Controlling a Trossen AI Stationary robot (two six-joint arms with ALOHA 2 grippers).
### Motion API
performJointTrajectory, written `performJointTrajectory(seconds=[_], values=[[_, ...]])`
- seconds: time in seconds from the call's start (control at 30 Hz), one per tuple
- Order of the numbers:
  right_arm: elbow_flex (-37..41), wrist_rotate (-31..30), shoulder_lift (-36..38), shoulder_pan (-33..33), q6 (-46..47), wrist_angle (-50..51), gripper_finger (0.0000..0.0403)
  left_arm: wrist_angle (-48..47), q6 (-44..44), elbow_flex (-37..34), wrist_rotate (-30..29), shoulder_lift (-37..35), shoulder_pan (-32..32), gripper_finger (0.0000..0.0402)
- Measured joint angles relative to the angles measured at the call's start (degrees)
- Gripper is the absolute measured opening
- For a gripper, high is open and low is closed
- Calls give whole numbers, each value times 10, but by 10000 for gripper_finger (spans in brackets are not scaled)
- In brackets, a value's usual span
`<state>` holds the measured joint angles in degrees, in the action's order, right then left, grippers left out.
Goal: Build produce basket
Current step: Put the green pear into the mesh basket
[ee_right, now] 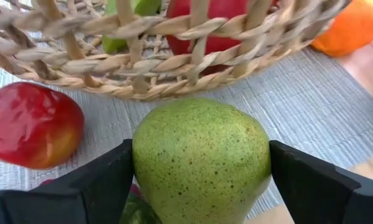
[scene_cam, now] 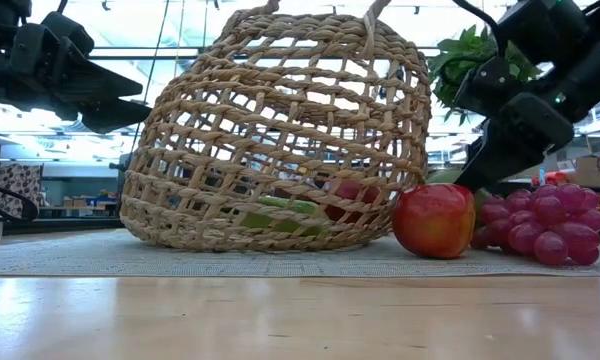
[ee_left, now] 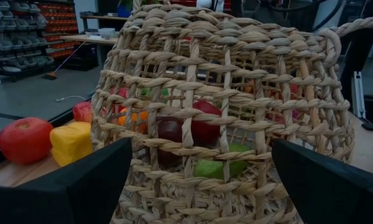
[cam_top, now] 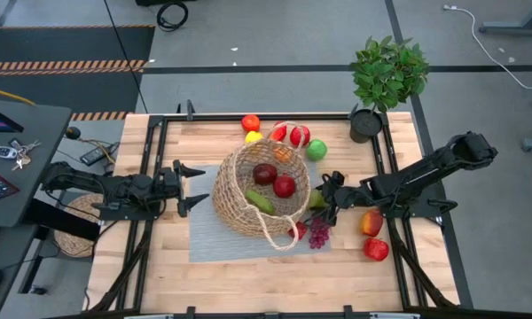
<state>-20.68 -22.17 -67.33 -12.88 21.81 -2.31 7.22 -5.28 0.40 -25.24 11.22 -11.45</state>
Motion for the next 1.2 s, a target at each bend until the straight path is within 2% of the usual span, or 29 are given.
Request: performJointTrajectory(seconds=[0.4,0.67,0.9,1.2], values=[[-115,0,118,0,4,237,351,0,0,0,0,0,0,394],[-212,0,156,0,-15,324,351,0,0,0,0,0,0,394],[-304,27,168,-2,-87,263,351,0,0,0,0,0,0,394],[-357,38,168,-2,-143,74,351,0,0,0,0,0,0,394]])
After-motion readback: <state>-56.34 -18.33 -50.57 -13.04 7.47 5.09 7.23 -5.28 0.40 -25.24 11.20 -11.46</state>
